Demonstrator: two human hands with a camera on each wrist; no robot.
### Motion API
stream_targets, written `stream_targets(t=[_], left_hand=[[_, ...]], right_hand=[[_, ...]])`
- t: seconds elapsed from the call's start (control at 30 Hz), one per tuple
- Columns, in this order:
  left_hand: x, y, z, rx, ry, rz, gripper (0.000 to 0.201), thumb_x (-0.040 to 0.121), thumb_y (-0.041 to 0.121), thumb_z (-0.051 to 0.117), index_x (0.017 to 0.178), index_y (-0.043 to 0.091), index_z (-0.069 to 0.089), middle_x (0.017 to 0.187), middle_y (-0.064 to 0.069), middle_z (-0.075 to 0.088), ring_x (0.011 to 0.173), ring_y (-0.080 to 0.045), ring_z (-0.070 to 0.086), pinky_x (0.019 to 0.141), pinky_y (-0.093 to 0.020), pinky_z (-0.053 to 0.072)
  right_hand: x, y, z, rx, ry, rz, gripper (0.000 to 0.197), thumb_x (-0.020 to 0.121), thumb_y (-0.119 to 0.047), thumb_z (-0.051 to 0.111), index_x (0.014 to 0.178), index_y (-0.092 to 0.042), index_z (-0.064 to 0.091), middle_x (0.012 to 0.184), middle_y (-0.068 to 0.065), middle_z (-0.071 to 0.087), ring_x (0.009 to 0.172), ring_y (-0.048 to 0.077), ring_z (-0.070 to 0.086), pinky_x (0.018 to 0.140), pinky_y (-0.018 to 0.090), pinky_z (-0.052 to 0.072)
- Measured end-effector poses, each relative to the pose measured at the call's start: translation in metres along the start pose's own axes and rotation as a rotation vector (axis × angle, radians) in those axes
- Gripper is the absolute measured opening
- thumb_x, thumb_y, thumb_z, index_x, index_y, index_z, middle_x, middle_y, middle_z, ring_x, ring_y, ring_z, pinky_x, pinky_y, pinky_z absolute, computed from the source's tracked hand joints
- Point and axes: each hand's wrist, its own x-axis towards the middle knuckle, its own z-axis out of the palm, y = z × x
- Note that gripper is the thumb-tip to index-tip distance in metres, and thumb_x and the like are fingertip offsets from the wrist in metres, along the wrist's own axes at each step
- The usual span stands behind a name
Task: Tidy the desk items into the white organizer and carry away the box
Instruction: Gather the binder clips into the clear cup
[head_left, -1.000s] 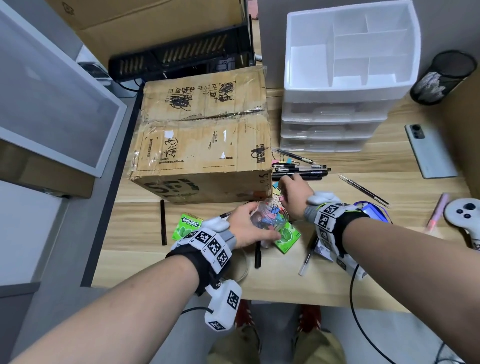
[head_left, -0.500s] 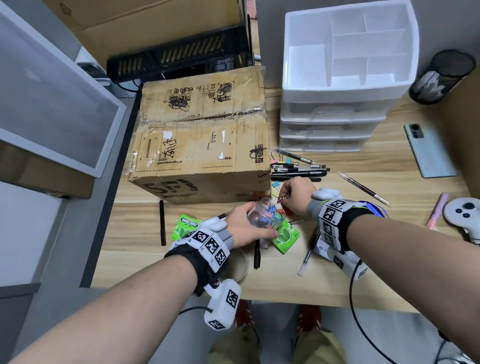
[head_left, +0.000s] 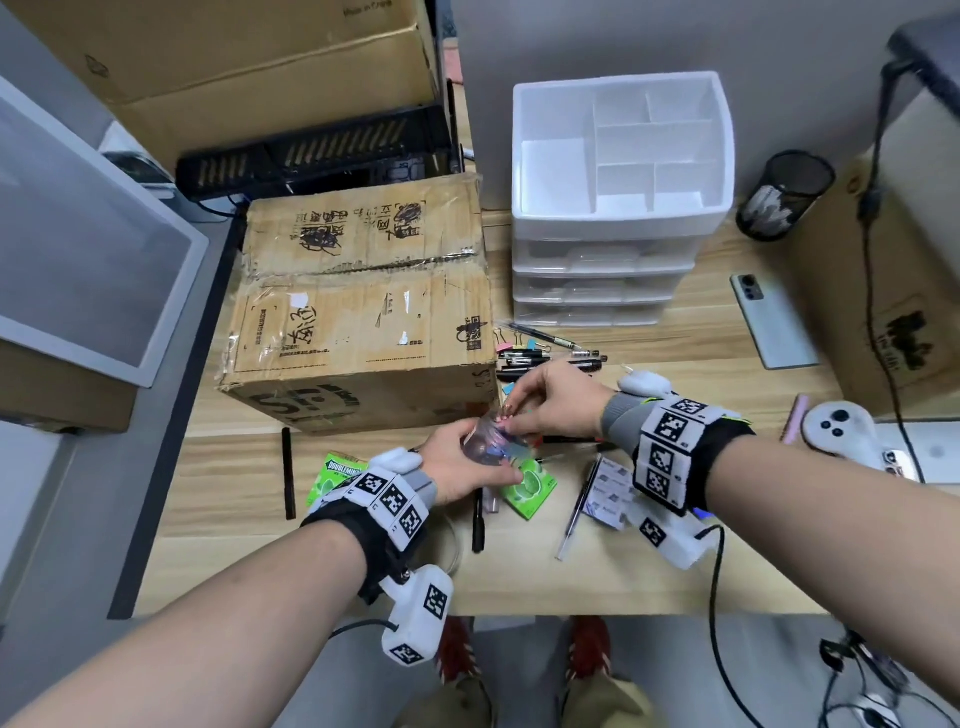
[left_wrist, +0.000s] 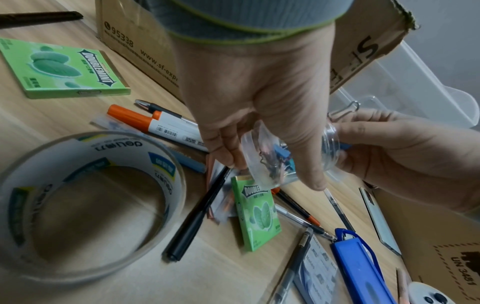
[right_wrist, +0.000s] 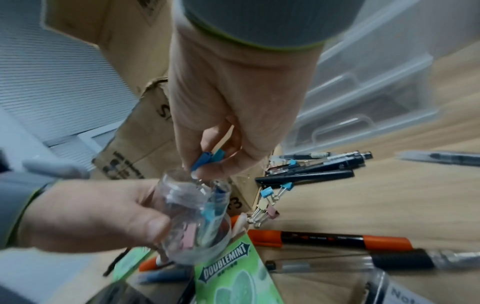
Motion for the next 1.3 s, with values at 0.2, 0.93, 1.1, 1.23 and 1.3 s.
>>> stream_targets(t=[0.2,0.93,1.1,1.23,1.3], left_hand=[[-0.004,-0.005,-0.001,0.005,0.023,0.034,0.053,0.059,0.021,0.094,0.105,0.025,0.068,0.082,0.018,0.071,0.065,0.018,0.060,0.059,0.000,0.039],[0.003,-0.023,-0.012,0.026,0.025,-0.009,0.080,0.055,0.027,0.096,0.126,0.020,0.060,0.103,0.015,0.071,0.092,0.001,0.066,0.085,-0.012,0.046],[0.005,-0.020,-0.014,0.036,0.006,-0.021,0.086,0.056,0.028,0.095,0.132,0.018,0.056,0.110,0.010,0.070,0.095,0.000,0.065,0.084,-0.010,0.046],[0.007,-0.020,-0.013,0.047,-0.004,-0.014,0.081,0.057,0.027,0.095,0.129,0.019,0.059,0.103,0.014,0.071,0.085,0.010,0.063,0.074,-0.002,0.043],[0.008,-0.021,-0.013,0.040,-0.004,-0.015,0.078,0.056,0.027,0.095,0.127,0.020,0.061,0.101,0.016,0.071,0.084,0.012,0.062,0.074,-0.001,0.043]], right_hand=[[-0.007,-0.006,0.006,-0.058,-0.098,-0.019,0.023,0.077,0.003,0.073,0.092,-0.014,0.078,0.066,-0.013,0.071,0.060,-0.002,0.059,0.066,0.018,0.054],[0.016,0.058,-0.015,-0.438,0.348,0.191,0.024,0.076,-0.003,0.064,0.081,-0.026,0.064,0.086,-0.004,0.074,0.086,0.018,0.070,0.082,0.033,0.057],[0.030,0.056,0.000,-0.615,0.258,0.151,0.050,0.075,-0.018,0.075,0.122,-0.020,0.061,0.116,0.005,0.063,0.103,0.024,0.060,0.086,0.030,0.050],[0.043,0.046,0.009,-0.663,0.242,0.116,0.053,0.073,-0.021,0.077,0.123,-0.016,0.059,0.117,0.008,0.058,0.103,0.027,0.059,0.084,0.033,0.052],[0.045,0.045,0.013,-0.665,0.220,0.096,0.058,0.073,-0.021,0.078,0.127,-0.016,0.057,0.119,0.007,0.056,0.104,0.027,0.058,0.086,0.034,0.052]])
